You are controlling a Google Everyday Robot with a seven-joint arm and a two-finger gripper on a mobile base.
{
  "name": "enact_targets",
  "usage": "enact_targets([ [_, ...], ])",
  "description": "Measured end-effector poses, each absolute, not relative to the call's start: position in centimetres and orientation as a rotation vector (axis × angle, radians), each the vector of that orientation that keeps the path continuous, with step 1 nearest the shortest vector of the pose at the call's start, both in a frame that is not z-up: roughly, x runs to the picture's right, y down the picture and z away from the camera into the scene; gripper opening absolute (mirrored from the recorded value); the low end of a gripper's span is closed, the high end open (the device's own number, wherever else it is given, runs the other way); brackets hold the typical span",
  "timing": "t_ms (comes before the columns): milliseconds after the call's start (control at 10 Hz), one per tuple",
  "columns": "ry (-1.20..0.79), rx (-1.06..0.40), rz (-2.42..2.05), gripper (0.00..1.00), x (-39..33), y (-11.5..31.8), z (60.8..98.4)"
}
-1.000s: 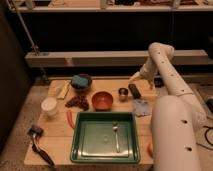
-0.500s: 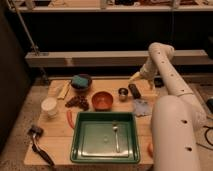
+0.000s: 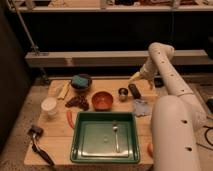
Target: Place towel in red bowl
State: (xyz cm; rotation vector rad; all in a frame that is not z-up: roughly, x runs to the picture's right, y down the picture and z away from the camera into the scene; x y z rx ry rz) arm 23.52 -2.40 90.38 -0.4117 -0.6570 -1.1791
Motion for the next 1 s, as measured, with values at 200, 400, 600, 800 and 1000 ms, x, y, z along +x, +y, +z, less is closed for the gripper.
enact_targets([
  [200, -0.654, -0.412, -1.183, 0.8, 23.7, -2.6, 90.4],
  [400, -0.589, -0.423, -1.24, 0.8, 23.8, -2.9, 90.0],
  [600, -0.45, -0.444, -1.299, 0.8, 25.0, -1.5, 89.1],
  [800, -0.373, -0.436, -1.356, 0.8, 24.9, -0.9, 88.3],
  [1000, -0.335, -0.43, -1.383, 0.8, 25.1, -0.4, 87.7],
])
